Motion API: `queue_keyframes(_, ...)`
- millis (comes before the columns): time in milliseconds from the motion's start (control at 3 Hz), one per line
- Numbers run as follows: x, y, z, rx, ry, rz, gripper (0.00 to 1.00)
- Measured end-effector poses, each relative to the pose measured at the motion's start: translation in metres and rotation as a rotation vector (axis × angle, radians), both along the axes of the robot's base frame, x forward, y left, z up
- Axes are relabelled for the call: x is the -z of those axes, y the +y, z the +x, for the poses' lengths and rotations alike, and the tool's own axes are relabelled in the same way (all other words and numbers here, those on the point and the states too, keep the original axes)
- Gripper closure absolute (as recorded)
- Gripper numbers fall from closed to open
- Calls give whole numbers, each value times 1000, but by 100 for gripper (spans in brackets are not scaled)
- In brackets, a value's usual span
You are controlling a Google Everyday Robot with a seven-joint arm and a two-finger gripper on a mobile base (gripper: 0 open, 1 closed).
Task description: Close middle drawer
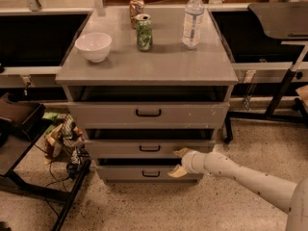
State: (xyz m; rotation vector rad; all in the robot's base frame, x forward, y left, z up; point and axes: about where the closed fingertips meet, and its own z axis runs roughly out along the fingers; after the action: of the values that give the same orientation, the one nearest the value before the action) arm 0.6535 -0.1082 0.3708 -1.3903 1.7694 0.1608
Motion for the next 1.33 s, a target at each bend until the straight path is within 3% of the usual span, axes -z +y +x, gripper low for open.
queue_keyframes(333,0,0,-3,0,0,0,42)
queue_keyframes(667,-12,-5,-20,5,12,-43,66)
queue_keyframes(1000,-48,-17,-24,112,37,-98,89)
queue_keyframes(1333,-89,-22,-29,229,81,-139,100)
